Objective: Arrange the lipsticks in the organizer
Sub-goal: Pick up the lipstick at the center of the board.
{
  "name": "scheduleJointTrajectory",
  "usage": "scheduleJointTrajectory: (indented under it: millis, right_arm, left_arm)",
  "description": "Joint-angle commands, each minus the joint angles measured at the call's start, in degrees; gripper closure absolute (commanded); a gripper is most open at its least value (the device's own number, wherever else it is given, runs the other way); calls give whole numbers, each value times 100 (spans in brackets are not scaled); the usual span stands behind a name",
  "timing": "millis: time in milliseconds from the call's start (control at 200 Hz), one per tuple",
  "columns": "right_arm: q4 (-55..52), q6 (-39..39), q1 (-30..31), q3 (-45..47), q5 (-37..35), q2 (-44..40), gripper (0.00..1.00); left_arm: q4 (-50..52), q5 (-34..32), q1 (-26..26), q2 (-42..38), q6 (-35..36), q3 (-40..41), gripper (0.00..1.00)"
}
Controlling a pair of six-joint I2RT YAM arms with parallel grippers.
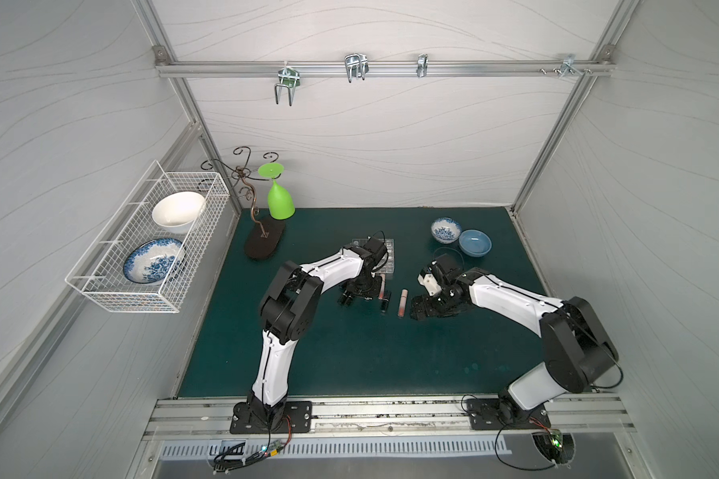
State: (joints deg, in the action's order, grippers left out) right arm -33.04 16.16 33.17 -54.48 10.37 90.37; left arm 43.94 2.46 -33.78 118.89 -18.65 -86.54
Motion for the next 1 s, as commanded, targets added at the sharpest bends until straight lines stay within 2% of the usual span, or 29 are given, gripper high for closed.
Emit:
scheduleJointTrajectory:
  millis: [0, 250, 470, 730, 830, 996]
  right_arm:
    - [-54, -41, 74, -243, 195, 265, 7]
    - [77, 18, 100, -413, 373, 519, 1]
    - [166, 29, 105, -680, 500, 754, 1]
    - [134, 1, 37, -718, 570, 291, 1]
    - [28, -115, -74, -776, 1035, -258, 1]
    - [157, -76, -545, -991, 2657, -1182, 2]
  left_arm:
    - [-126, 109, 18, -291, 2, 70, 87]
    - [-359, 385, -38, -1052, -76, 481, 87]
    - [-445, 617, -55, -1624, -104, 714, 88]
    - [-1179, 914, -67, -2678, 46, 1311, 88]
    - [-1634, 1307, -67, -3121, 306, 1680, 90]
    - [-2078, 2395, -67, -3558, 614, 2035, 90]
